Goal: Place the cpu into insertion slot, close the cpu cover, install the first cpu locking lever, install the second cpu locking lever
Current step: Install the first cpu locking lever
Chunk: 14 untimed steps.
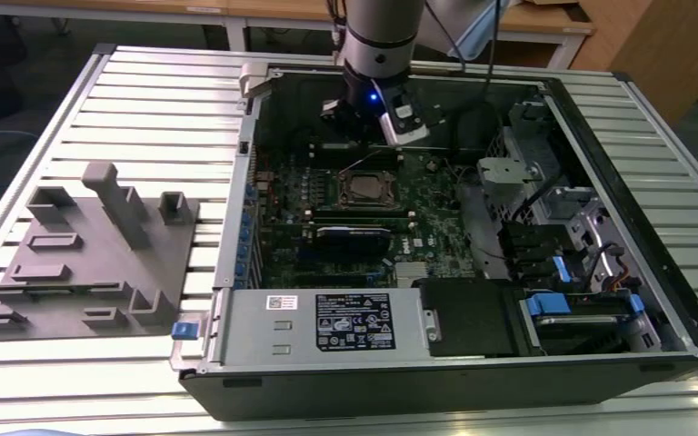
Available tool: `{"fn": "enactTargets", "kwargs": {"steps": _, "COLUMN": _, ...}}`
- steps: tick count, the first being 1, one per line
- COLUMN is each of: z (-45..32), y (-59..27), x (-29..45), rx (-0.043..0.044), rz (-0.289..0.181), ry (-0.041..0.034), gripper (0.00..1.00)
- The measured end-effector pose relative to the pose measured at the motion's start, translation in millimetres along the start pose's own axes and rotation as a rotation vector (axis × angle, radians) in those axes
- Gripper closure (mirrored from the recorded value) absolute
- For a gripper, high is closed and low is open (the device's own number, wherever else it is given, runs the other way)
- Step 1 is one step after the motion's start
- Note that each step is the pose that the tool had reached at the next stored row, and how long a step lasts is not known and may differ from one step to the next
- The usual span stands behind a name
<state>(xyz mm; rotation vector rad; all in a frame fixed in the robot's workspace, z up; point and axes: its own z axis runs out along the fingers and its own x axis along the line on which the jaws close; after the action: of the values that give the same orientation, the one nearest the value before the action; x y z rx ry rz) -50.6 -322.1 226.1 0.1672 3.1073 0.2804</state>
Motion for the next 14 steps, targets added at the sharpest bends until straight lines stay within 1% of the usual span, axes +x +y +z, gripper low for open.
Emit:
{"fn": "enactTargets", "kwargs": {"steps": 6, "z": 5.9, "y": -0.8, "x": -2.5, "rx": 0.0002, "rz": 0.000, "ry": 0.0000, "gripper": 0.89}}
{"fn": "enactTargets", "kwargs": {"steps": 9, "z": 8.3, "y": -1.0, "x": -5.1, "rx": 0.0002, "rz": 0.000, "ry": 0.0000, "gripper": 0.89}}
{"fn": "enactTargets", "kwargs": {"steps": 14, "z": 8.7, "y": -0.9, "x": -6.4, "rx": 0.0002, "rz": 0.000, "ry": 0.0000, "gripper": 0.89}}
